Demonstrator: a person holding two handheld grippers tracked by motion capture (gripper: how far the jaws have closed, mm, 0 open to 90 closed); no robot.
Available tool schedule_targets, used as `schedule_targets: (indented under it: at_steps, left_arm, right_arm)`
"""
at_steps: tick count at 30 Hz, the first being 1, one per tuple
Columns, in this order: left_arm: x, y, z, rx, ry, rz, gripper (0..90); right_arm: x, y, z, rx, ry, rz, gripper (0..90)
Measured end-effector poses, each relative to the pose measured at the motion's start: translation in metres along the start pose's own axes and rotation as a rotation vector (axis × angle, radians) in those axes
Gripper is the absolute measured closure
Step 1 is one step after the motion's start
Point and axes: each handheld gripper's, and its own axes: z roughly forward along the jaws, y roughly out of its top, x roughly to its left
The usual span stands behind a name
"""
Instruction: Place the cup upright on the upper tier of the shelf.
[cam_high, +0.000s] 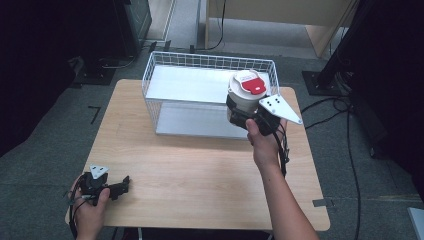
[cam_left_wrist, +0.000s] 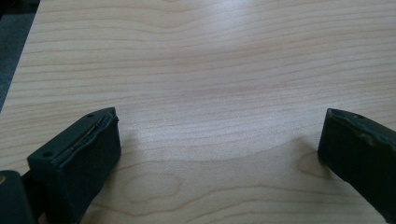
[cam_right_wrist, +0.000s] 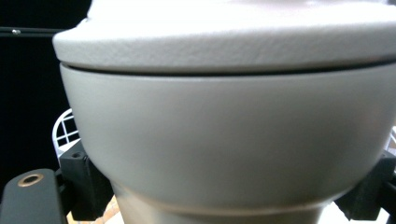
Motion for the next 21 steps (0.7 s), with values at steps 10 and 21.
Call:
schedule_targets:
  at_steps: [10, 21]
  left_arm:
    - [0.000, 0.000, 0.000, 0.000, -0.001, -0.001, 0.0]
    - [0.000, 0.000, 0.000, 0.000, -0.001, -0.002, 0.0]
  right_arm:
    - [-0.003, 0.014, 0.017, -0.005, -0.024, -0.004, 11.0]
    - [-0.010, 0.020, 0.037, 0.015, -0.049, -0.008, 11.0]
